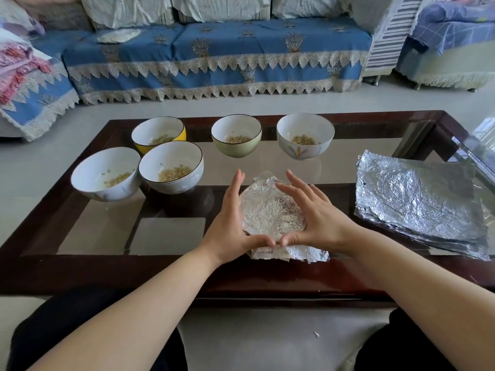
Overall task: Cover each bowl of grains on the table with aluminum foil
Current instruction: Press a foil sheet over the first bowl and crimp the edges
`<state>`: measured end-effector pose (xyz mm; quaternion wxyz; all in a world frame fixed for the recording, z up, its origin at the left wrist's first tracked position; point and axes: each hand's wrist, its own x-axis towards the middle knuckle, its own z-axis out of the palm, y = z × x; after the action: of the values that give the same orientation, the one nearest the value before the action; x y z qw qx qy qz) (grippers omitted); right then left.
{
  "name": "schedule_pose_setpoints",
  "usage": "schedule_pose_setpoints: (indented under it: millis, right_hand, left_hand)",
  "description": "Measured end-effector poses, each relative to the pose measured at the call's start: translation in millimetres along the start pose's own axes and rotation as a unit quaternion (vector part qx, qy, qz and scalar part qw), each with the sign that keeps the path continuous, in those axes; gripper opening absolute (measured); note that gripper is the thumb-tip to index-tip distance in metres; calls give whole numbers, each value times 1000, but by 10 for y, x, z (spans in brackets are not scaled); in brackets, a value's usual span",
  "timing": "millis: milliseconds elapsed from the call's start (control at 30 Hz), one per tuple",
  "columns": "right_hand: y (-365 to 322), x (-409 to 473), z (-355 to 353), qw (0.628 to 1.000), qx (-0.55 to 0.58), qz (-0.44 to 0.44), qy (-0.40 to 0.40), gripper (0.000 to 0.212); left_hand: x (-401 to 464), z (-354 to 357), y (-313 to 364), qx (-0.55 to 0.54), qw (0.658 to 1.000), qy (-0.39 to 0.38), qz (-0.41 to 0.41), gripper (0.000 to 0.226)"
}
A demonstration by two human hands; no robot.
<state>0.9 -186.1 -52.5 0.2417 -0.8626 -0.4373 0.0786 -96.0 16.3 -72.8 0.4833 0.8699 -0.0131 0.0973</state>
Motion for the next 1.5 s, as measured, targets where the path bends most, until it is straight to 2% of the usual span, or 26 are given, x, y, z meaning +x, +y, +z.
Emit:
schedule_pose_setpoints:
  millis: [167,300,500,633,733,833,933,1000,1067,1167,1233,1333,1400,1500]
  right_hand:
    - [60,-31,-9,998,-59,-8,-23,124]
    - [40,-47,15,1000,-23,8,-8,128]
    - [49,-55,27,1000,-18,-1,5,127]
    - [66,-42,-47,999,-17,15,-39,129]
    - [65,-42,-122,996,-15,26,-83,131]
    - [67,-53,-212,995,-4,39,-89,133]
    - [25,-119,-319,995,37,59,-67,127]
    - [-5,-127,-350,989,105,104,-25,118]
    - [28,-87,-308,969,175,173,18,111]
    - [154,-28,-201,931,219,291,11,112]
    - [225,-9,-141,906,266,330,-9,107]
    - [257,11,-83,882,349,317,-26,105]
    - [300,16,-9,863,400,308,-13,100]
    - [214,28,-28,844,441,303,21,108]
  left_hand:
    - [-18,-23,-99,-38,999,-21,-15,134]
    - [-28,-62,-138,15,998,-44,-36,135]
    - [-64,-29,-102,39,997,-38,-53,133]
    - [-135,43,-94,-49,995,-37,-79,145]
    - [-143,13,-111,-93,991,-46,-82,133]
    - [-98,-72,-29,11,998,-4,-60,129]
    - [23,-171,237,159,985,50,38,116]
    - [143,-173,405,233,968,23,91,105]
    - [259,-114,480,292,950,-28,106,102]
    - [355,9,419,368,921,-97,80,108]
    - [366,63,356,384,912,-136,49,111]
    - [337,91,379,395,903,-167,12,110]
    - [307,99,433,412,895,-169,-14,107]
    - [249,137,489,424,891,-153,-49,110]
